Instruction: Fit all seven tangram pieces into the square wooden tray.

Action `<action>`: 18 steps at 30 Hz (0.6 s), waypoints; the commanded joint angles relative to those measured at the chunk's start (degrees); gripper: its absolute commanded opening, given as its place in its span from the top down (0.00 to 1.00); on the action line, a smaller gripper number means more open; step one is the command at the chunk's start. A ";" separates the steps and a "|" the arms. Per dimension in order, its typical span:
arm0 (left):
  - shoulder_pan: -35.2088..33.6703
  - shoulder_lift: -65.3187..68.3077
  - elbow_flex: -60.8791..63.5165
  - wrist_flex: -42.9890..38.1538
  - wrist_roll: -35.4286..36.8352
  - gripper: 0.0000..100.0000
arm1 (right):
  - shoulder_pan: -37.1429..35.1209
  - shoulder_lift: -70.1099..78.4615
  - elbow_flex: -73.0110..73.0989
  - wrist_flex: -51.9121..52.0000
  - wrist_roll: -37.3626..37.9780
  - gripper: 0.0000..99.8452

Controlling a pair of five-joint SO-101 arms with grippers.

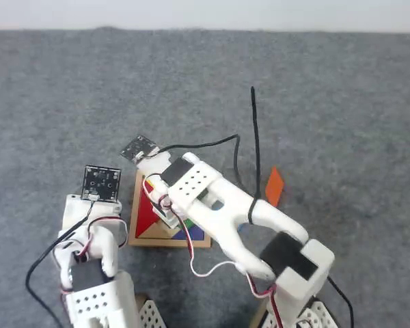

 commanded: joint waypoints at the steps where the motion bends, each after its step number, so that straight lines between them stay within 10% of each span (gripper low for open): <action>1: 0.26 -0.88 -0.66 0.35 -0.62 0.98 | -0.66 0.48 -4.40 -0.75 -0.79 0.94; 18: 0.18 -0.88 -0.66 0.35 -0.62 0.98 | -1.63 0.75 -4.48 -2.68 -0.44 0.77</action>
